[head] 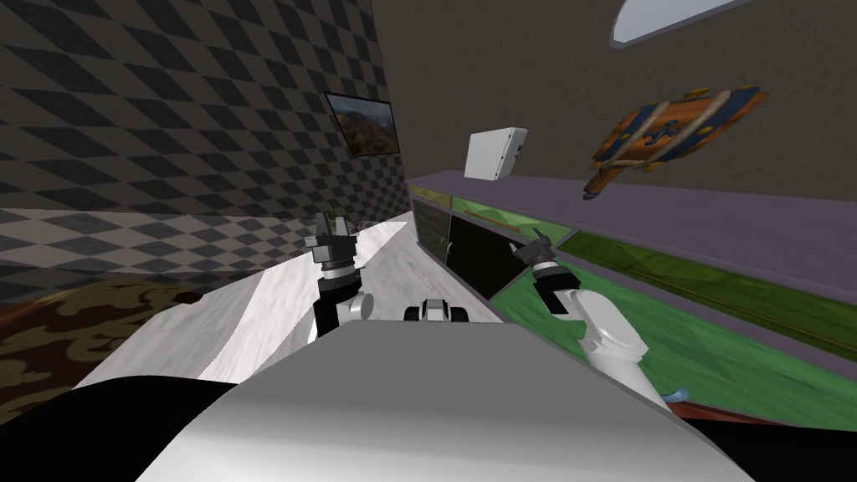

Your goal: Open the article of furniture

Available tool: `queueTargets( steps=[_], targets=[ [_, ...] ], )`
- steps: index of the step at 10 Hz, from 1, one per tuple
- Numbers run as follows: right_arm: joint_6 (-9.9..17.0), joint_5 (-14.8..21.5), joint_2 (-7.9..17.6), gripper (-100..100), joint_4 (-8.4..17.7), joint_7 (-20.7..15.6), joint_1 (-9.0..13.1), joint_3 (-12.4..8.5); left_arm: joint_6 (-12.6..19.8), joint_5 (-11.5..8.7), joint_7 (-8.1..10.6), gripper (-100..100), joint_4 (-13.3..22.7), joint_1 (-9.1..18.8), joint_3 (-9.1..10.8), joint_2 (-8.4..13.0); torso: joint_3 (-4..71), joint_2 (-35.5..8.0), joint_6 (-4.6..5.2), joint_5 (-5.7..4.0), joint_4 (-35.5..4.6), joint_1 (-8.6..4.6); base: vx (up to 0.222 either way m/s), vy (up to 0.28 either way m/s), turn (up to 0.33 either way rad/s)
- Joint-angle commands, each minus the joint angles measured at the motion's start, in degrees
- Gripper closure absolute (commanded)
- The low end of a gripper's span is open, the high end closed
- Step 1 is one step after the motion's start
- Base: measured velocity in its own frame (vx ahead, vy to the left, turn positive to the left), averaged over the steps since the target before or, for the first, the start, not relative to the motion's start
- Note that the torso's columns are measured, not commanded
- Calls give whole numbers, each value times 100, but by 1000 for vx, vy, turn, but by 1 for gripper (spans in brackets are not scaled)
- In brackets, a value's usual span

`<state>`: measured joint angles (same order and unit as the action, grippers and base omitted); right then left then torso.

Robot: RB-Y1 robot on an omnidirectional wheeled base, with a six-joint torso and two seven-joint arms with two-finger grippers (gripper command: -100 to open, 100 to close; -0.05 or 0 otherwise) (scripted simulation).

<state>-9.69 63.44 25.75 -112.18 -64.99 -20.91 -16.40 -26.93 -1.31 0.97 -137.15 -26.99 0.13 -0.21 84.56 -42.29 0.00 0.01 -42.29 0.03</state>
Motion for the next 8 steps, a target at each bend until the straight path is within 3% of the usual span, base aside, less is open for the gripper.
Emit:
queueTargets(
  steps=[1,3,4,5,8],
  targets=[
    [28,78,42,-100,39,-94,19,-16,0,0,0,0,0,0,0,0,0,-1,1,0,0,-2,8,30,-3],
    [57,11,264,-100,40,34,-18,-102,0,0,0,0,0,0,0,0,8,15,0,-3,3,-9,83,35,4],
    [12,27,180,-100,58,-37,-2,-99,0,0,0,0,0,-1,1,1,13,19,0,-2,6,-9,39,7,1],
    [17,24,190,100,56,-22,-3,-102,0,0,0,0,0,0,1,1,0,-2,0,-4,1,-11,9,2,1],
    [24,-5,255,100,-36,27,-65,-108,0,0,0,0,1,2,-1,-1,-5,1,-2,-24,25,2,-89,118,-26]
  ],
)
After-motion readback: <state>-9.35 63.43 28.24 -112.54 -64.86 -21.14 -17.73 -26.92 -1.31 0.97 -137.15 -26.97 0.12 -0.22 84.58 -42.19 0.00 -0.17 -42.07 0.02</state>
